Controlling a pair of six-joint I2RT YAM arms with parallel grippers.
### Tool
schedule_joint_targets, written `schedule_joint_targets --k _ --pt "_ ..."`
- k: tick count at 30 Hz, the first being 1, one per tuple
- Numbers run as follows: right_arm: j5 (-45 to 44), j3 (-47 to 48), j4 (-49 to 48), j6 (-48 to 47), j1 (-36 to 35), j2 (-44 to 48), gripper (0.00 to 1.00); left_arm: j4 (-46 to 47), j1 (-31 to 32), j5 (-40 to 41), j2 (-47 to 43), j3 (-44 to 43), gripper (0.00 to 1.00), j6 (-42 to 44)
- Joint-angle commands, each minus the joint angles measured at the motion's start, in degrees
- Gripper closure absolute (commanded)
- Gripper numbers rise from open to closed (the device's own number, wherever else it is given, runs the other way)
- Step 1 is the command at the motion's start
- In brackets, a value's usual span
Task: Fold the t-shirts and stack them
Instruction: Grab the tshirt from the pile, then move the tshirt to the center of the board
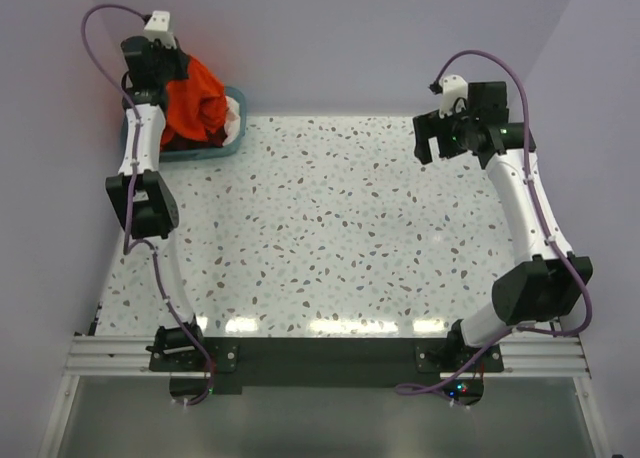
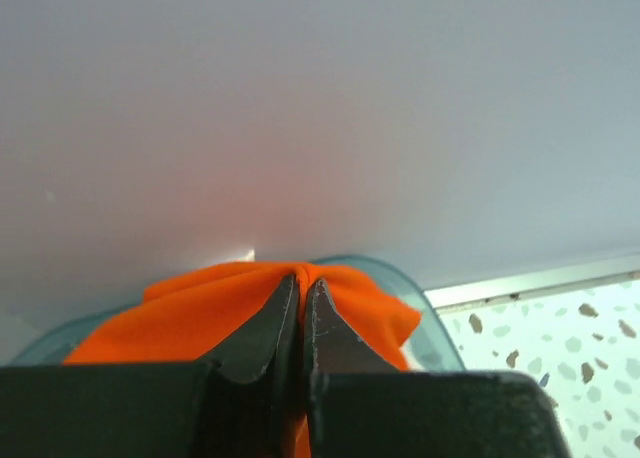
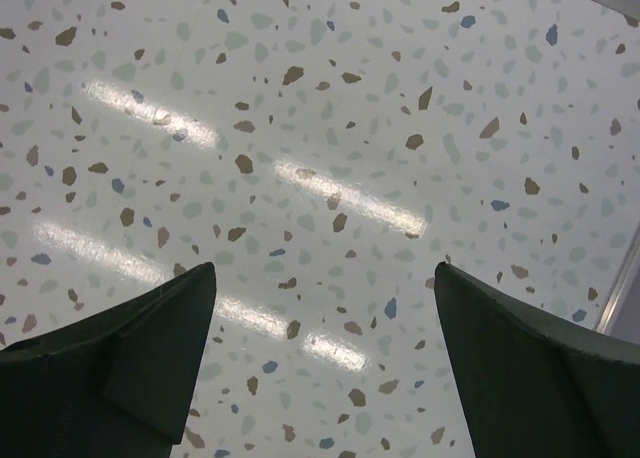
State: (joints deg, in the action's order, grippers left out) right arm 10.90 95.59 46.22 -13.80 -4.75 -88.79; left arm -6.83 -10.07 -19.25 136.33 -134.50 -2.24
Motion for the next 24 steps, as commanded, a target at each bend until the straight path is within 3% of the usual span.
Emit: schedule_joint_targets --k 1,11,18,21,24 --pt "-0.18 -1.11 -3.85 3.51 -0.08 3.10 0.07 11.39 2.32 -1.49 -11.34 -3.14 1.00 1.10" --pt "0.97 -2.69 -5.00 6.25 -0.08 5.47 0.05 18.43 9.62 -4.22 -22.59 -4.10 1.00 -8.19" --pt "3.95 -1.37 -3.59 4.57 0.88 7.14 0.02 22.03 20.60 -5.98 -27.78 -4.98 1.00 -19.19" --pt "5.45 -0.76 -3.33 5.63 3.17 7.23 0.01 23.18 21.14 -6.51 -29.54 -4.20 1.00 -25.25" --pt "8.96 -0.14 -2.54 6.85 6.49 7.06 0.01 22.65 18.52 -8.43 -34.27 5.17 0.99 -31.23"
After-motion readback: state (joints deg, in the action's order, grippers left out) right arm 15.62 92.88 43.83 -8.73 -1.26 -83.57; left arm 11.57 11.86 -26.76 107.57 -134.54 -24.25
